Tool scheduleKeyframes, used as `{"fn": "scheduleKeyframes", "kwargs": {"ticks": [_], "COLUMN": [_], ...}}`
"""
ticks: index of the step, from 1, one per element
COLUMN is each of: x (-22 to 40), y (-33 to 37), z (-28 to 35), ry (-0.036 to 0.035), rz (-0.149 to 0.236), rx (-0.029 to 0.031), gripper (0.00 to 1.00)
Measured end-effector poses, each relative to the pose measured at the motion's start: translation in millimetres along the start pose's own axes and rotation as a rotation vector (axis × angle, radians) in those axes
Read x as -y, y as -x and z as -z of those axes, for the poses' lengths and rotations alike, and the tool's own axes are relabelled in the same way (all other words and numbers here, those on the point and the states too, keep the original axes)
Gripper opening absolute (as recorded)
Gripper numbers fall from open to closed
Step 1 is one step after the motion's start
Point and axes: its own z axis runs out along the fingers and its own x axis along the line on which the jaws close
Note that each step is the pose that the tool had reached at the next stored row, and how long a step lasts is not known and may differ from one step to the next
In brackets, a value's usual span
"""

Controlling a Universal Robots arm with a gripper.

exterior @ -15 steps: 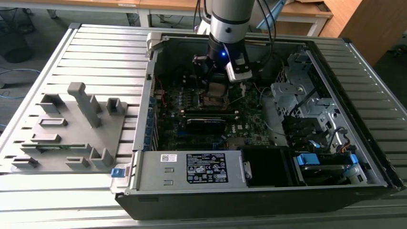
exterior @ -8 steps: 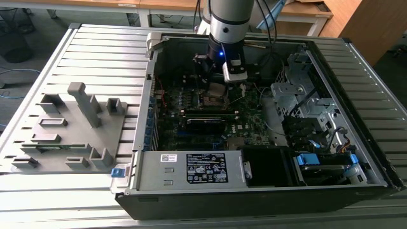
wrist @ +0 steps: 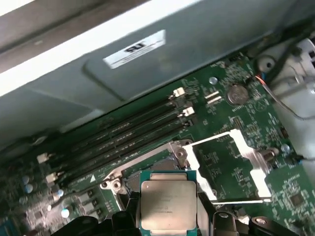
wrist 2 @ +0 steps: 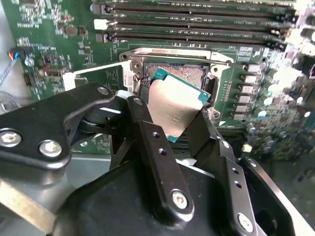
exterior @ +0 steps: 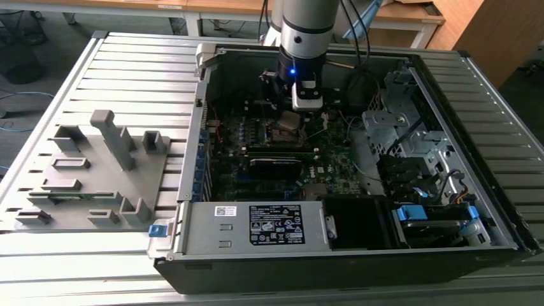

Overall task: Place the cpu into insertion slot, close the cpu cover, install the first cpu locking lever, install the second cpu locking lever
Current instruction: 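Place the cpu into insertion slot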

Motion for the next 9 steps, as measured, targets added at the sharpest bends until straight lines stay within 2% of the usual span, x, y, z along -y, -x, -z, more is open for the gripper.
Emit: {"fn": "scheduleKeyframes", "kwargs": {"ticks": [9], "x": [0.0], "y": [0.0], "z": [-0.7], "ry": [0.001], "rz": [-0.163], "rx": [0.0056], "gripper": [0.54]}}
